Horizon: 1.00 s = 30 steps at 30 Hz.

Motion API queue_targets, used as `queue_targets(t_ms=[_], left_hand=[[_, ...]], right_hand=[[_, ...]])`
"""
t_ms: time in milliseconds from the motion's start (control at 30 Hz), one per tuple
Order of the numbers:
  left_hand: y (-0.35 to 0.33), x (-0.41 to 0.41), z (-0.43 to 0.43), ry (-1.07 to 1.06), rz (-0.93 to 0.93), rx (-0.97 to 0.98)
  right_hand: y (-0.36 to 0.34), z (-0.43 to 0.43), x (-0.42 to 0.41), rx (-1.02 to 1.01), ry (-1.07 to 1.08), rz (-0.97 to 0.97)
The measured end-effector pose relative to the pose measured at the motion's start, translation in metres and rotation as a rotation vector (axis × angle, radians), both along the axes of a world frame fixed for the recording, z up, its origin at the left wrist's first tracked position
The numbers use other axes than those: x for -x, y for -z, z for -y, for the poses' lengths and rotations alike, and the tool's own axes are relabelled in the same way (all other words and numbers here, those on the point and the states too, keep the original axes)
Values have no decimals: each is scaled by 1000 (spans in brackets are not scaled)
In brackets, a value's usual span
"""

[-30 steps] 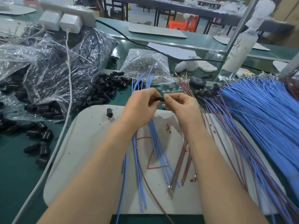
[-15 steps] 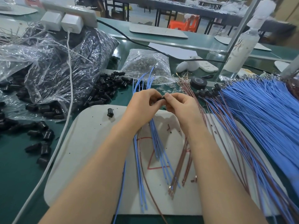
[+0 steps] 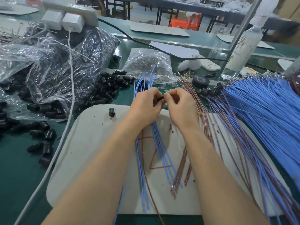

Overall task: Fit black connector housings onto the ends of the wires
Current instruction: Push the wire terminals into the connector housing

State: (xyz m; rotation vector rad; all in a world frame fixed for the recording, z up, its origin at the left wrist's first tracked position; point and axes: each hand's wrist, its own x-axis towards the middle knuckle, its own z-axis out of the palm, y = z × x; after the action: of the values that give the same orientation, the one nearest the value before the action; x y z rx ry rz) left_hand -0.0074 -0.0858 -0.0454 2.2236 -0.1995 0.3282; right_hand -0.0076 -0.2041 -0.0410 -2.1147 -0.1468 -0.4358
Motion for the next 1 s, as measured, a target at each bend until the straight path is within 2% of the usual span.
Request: queue_targets(t_ms=[67,167,233,267,300,367,400,433,500,600,767,867,1000], left_hand=[[-1,1,-3,58,-3,64],[-6,4,-8,163,-54,215],[-8,5,-8,200,-82,278],[-8,5,-8,202,-88,279],[-8,5,-6,192,-90,267],[-5,4,-4,137,-87,195],[-3,3,-5,96,-83,132],[-2,2,-5,53,-77,69],[-2,3,-7,11,-55,71],[-6,4,-3,40,-20,234],[-4,3,-2,31,44,298],[-4,4,-2,76,70,317],[-3,4,-2,124,73,341]], right_hand=[[-1,1,-3,-169,-55,-149],[-8,5,-3,-638,-231,-413],[-9,10,-2,-815,-290,-505],[-9,10,-2,-815,-282,-508],[-8,10,-2,-708,-244,-467],[-4,7,-2,-287,-102,-269],[-3,5,-1,-133,-36,-132],[-4,4,-2,-71,9,-20],[-5,8,-4,-132,53,57],[-7,15,-7,-411,69,-85],[-13,15,-5,-631,-21,-167],[-17,13,-1,-624,-90,-165],[-17,14,3,-426,-149,-54]])
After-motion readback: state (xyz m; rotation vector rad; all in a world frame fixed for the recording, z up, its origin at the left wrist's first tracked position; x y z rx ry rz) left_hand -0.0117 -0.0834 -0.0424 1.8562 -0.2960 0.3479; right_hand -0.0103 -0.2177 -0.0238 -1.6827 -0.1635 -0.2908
